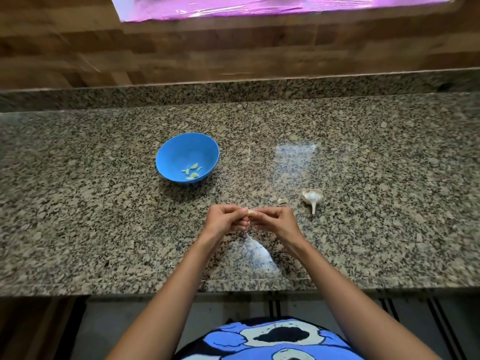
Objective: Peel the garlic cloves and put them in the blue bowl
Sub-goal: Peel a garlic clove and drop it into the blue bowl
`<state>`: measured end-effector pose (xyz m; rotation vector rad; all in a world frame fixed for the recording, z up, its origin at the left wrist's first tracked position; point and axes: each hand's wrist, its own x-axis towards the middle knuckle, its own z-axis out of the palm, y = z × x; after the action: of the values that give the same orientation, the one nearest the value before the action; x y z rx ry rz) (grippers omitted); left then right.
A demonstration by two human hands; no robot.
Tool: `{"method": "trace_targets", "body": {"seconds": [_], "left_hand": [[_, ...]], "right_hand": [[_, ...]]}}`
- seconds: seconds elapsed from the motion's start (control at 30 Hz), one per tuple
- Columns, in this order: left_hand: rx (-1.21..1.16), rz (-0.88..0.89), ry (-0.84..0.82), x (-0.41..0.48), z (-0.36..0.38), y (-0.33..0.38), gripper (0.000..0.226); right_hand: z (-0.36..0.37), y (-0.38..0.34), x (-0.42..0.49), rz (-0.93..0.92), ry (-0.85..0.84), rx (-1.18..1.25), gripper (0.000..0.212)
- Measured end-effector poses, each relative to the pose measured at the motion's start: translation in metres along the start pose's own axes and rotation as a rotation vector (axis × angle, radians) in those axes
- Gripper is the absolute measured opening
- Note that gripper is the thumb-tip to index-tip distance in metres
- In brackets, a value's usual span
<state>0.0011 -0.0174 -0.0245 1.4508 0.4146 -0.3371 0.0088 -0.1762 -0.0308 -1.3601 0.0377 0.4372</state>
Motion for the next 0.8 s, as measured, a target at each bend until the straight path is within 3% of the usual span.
{"method": "trace_targets", "body": {"seconds": [0.43,0.8], "left_hand": [[0.106,0.078,-0.001,-0.0040,0.0006,0.0058,0.013],[0.004,0.067,0.015,-0.0025,0.0053,-0.0007,0.010]], "right_hand": [[-0.0021,-0.0029,-0.0045,0.049,-0.031,0.015,0.012],[0.0072,-0.0013,-0.0006,-0.111,0.159,-0.197,0.012]]}}
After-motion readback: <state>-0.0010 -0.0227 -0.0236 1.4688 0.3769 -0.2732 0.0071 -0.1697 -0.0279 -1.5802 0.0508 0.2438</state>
